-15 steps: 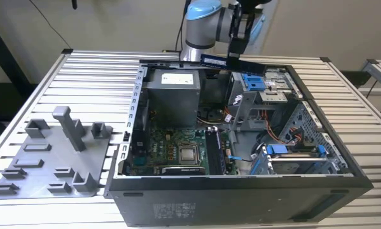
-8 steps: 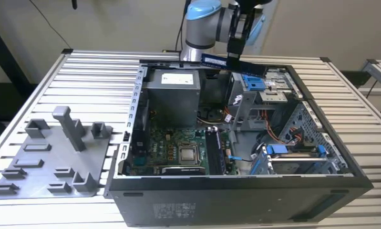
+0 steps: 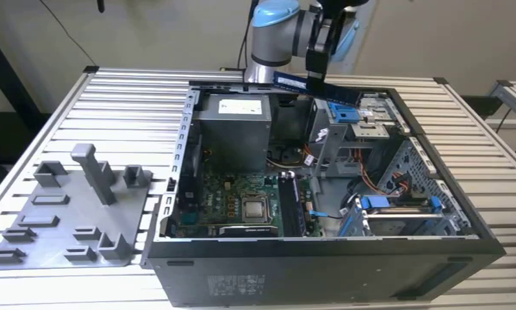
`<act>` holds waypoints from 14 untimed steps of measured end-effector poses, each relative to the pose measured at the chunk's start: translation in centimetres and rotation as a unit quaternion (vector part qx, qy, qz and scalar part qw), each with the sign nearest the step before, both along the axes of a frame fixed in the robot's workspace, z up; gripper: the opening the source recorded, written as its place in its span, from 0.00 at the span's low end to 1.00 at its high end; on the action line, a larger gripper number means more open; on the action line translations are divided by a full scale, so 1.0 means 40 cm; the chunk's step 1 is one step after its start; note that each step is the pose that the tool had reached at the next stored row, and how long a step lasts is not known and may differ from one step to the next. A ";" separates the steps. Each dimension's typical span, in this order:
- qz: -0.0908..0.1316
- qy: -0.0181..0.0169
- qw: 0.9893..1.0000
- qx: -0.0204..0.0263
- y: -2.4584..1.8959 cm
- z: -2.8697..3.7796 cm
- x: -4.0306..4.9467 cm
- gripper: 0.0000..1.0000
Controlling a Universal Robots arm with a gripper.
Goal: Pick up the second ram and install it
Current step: 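Insert the second ram into the second slot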
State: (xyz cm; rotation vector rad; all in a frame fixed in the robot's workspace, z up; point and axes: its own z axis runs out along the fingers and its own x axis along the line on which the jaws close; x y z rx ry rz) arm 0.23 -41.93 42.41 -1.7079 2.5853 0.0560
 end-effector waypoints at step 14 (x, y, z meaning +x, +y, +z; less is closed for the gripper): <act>-0.071 0.005 0.997 0.000 0.000 -0.001 0.000 0.14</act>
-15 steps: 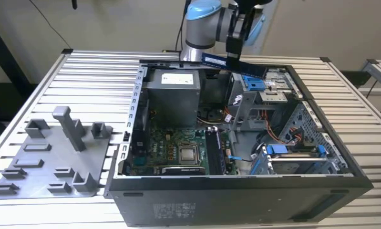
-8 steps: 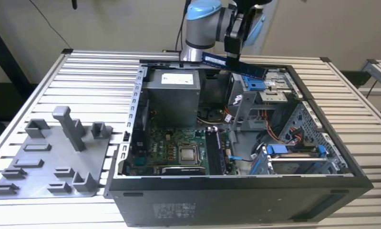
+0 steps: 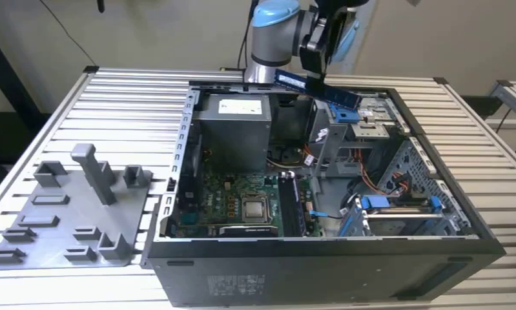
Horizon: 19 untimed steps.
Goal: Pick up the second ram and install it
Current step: 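Insert the second ram into the second slot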
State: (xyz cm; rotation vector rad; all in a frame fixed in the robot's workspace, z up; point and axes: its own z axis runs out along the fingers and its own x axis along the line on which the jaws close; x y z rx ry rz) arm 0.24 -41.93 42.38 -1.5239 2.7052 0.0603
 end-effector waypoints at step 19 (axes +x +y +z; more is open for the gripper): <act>-0.138 0.001 0.990 -0.001 0.000 -0.003 0.000 0.14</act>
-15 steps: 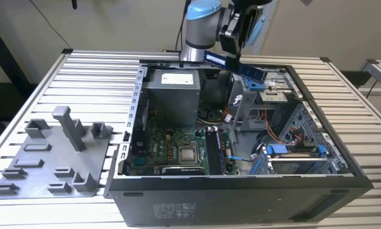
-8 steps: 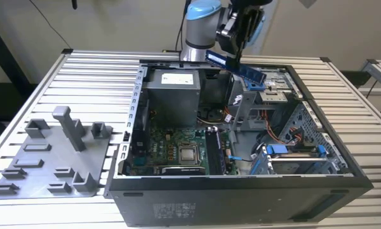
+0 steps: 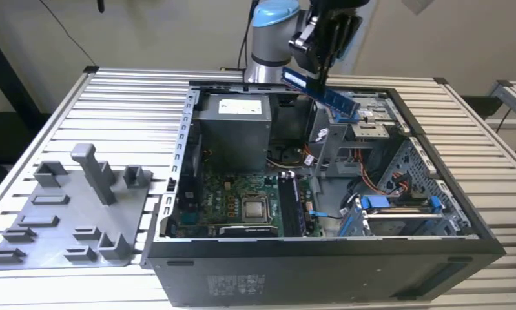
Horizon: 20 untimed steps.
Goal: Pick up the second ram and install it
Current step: 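Insert the second ram into the second slot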
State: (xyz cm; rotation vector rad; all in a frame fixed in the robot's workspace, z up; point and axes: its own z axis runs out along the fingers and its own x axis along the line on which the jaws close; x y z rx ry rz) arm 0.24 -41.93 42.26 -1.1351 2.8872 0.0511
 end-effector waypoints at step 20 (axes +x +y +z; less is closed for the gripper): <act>-0.103 0.022 0.994 -0.003 -0.001 -0.004 0.000 0.14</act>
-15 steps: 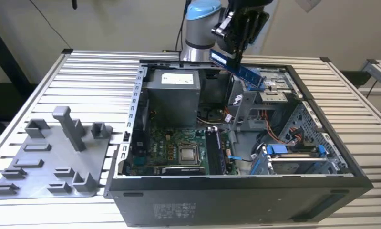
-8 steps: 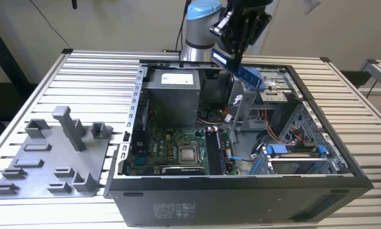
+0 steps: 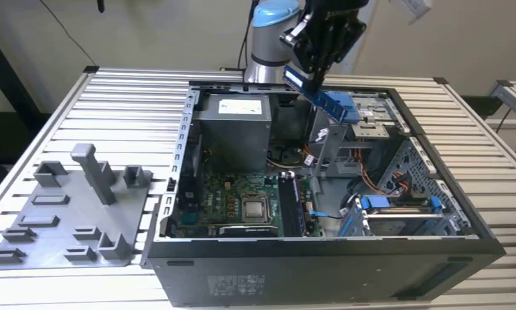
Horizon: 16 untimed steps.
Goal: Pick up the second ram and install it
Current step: 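Insert the second ram into the second slot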
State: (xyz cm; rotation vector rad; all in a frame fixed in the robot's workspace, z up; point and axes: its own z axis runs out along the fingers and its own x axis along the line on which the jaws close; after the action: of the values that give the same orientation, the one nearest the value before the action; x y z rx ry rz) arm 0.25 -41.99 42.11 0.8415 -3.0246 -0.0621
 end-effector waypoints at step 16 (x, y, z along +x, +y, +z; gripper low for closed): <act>-0.100 0.000 0.995 0.000 0.000 -0.013 0.000 0.14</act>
State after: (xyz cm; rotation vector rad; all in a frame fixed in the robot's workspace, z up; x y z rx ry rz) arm 0.25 -42.00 41.59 0.5347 -3.0976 -0.0622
